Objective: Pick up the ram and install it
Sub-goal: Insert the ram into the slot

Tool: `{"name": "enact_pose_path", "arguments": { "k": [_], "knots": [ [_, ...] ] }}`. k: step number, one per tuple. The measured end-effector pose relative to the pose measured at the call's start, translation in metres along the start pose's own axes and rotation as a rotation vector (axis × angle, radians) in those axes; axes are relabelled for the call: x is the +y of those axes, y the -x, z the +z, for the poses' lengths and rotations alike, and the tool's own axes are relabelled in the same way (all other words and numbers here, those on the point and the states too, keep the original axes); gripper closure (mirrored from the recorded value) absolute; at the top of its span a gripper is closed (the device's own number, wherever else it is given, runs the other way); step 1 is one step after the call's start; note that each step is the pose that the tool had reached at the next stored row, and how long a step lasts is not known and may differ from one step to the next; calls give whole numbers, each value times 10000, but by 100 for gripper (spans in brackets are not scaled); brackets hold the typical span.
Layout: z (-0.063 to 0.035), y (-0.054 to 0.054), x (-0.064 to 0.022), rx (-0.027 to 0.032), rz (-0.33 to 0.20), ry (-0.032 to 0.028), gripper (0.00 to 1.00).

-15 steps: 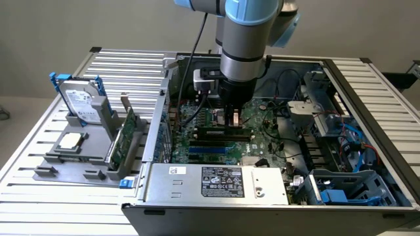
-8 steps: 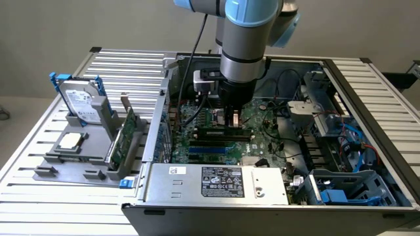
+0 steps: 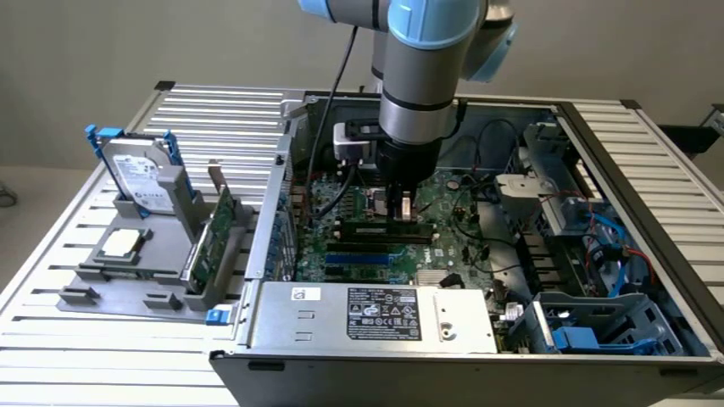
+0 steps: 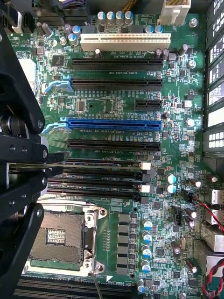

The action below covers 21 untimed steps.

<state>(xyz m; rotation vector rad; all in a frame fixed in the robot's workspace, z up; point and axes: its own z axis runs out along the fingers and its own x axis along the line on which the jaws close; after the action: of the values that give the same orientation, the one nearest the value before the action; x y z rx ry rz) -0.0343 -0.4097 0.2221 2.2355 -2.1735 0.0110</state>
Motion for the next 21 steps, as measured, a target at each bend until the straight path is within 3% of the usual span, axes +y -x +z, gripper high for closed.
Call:
{"name": "enact_pose_path", "arguments": {
  "k": [9,13,16,21],
  "knots": [
    [13,0,0,-3,0,0,86],
    [13,0,0,-6,1,0,72],
    [-49,-1,1,-28,0,8,60],
    [-177,-4,2,-57,-2,43,60]
  ]
}}
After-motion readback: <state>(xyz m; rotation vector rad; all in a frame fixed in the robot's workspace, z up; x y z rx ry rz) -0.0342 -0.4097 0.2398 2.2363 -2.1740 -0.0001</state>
